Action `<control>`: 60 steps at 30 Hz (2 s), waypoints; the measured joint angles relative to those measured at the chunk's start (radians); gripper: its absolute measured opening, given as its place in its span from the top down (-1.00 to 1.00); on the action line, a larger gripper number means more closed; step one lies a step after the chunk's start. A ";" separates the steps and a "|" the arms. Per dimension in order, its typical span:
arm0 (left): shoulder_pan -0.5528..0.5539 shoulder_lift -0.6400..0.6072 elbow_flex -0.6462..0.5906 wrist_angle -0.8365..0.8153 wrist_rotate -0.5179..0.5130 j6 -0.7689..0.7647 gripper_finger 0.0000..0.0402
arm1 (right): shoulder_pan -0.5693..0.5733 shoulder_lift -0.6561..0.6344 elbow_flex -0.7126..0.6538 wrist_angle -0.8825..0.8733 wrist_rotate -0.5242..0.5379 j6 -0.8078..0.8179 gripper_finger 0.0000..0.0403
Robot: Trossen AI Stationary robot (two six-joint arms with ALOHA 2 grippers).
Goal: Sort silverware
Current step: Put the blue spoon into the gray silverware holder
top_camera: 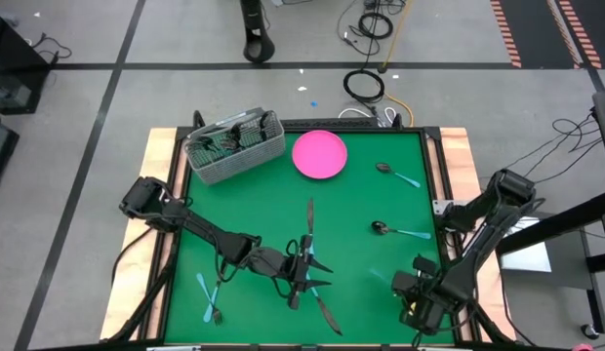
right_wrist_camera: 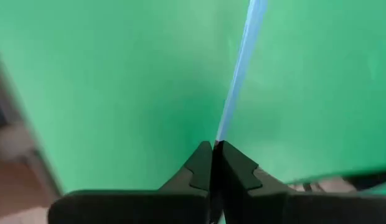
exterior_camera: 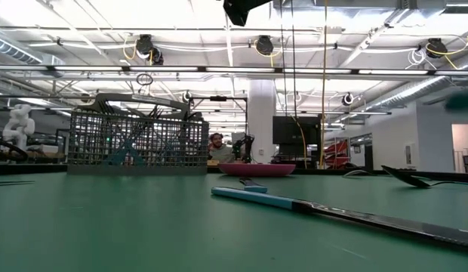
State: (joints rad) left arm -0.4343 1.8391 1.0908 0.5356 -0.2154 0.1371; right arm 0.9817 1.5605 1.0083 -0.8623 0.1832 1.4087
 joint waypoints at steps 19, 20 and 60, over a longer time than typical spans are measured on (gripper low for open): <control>0.062 -0.073 -0.272 0.741 0.216 -0.170 0.34 | -0.037 -0.014 0.027 0.706 0.781 -0.817 1.00; 0.063 -0.057 -0.271 0.758 0.222 -0.193 0.34 | -0.046 -0.014 0.027 0.748 0.779 -0.875 1.00; 0.059 0.053 -0.150 0.682 0.334 -0.157 0.48 | -0.326 -0.016 0.028 1.039 0.386 -1.244 1.00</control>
State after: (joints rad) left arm -0.3752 1.8923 0.9409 1.2179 0.1181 -0.0196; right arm 0.6554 1.5448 1.0363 0.1763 0.5694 0.1647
